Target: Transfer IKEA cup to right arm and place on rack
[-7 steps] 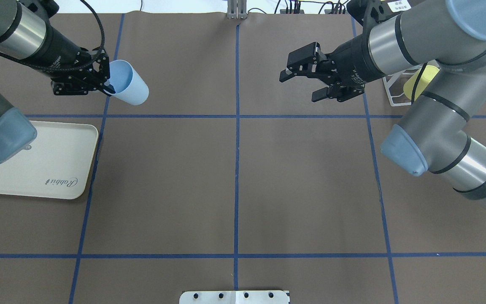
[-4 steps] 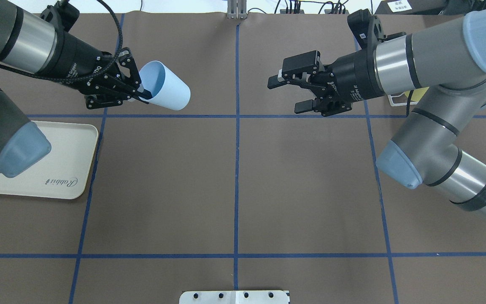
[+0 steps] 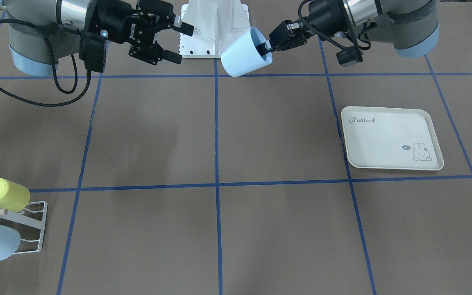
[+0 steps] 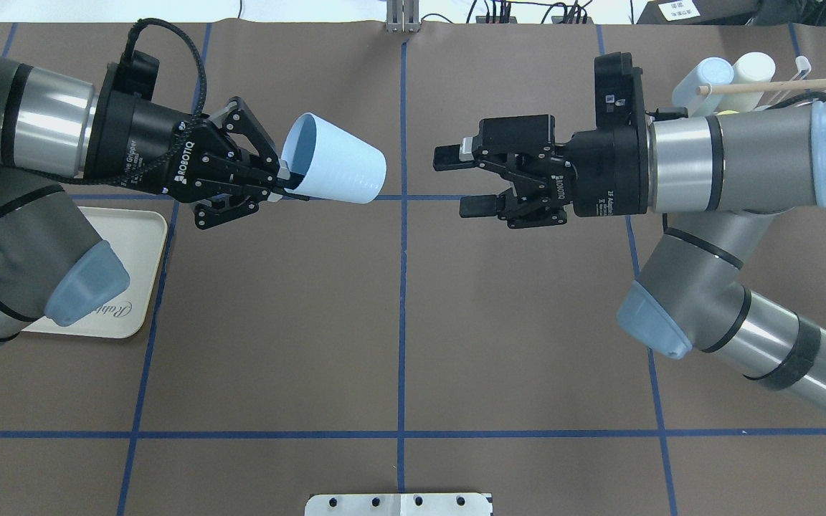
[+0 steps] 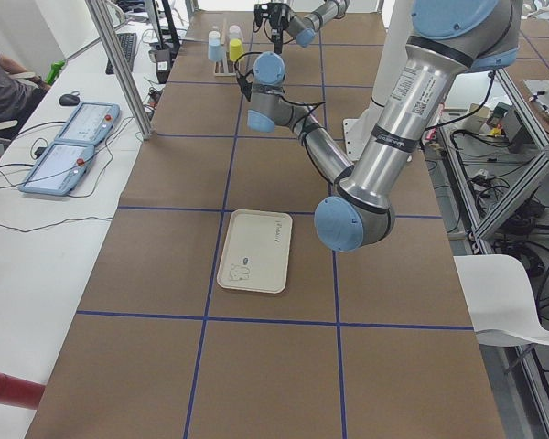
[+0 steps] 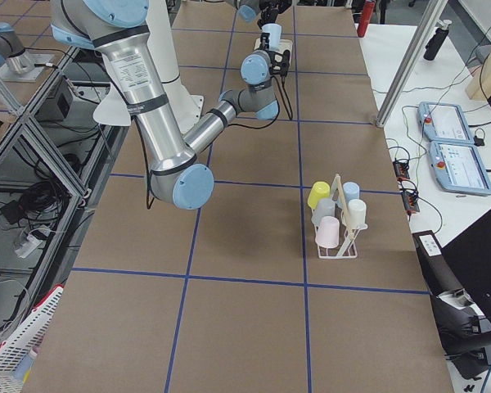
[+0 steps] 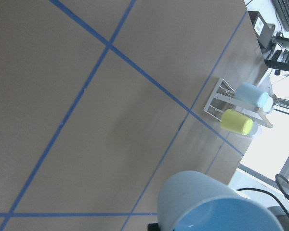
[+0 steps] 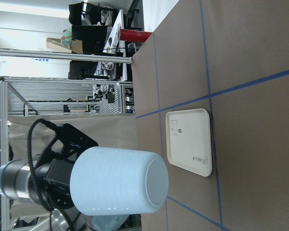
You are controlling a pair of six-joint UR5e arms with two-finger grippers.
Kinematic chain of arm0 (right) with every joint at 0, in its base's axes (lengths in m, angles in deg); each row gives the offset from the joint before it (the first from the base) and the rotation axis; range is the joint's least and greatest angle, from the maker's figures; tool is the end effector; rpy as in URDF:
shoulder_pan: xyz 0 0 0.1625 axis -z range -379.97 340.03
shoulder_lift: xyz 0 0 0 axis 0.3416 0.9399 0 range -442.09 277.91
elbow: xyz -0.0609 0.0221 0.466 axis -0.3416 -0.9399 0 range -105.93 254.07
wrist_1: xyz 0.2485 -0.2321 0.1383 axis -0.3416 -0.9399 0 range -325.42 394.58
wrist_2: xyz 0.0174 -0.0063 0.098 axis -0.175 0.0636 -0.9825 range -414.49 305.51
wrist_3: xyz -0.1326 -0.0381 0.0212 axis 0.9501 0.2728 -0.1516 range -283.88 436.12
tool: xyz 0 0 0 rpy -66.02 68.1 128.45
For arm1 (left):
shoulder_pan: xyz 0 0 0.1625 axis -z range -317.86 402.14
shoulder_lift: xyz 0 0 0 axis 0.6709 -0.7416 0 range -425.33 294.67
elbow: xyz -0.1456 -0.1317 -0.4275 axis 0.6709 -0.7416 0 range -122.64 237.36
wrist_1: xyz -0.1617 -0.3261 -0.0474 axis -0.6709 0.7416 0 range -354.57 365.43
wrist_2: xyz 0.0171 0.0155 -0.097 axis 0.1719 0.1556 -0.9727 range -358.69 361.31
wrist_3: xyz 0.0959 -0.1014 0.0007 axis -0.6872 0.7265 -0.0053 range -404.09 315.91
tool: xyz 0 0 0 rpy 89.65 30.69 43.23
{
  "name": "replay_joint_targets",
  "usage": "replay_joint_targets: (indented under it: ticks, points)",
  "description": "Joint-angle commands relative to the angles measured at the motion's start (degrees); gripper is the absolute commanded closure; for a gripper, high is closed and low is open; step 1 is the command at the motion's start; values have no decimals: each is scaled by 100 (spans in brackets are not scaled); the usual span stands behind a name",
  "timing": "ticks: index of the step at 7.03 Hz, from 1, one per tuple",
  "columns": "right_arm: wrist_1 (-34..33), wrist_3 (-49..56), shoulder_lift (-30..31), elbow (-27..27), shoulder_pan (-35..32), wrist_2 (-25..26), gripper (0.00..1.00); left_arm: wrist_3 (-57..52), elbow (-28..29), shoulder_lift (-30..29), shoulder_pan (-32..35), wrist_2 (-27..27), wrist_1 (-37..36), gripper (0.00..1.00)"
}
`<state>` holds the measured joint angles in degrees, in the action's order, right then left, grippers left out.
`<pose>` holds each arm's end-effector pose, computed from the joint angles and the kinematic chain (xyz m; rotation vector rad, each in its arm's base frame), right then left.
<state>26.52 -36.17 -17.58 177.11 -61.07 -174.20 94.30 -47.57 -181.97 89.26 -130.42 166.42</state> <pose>-0.3527 -0.3926 0.2266 0.0276 -2.0301 0.1498 0.3274 -0.4120 0.2240 -0.4846 1.8204 -0.4345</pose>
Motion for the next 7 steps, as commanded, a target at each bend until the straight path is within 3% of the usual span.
replay_joint_targets:
  ticks: [1,3,5,7]
  points:
    - [760,-135,-8,-21,286,412,7,1755,192,10,-264,829,1747,100]
    - [1172,-301,-52,-29,453,842,8,2880,253,36,-449,1357,2495,100]
    - [1910,-355,-78,-204,733,1421,7,3219,298,80,-467,1413,2780,100]
    - [2001,-355,-174,-214,954,1819,6,3282,245,71,-651,1439,2790,100]
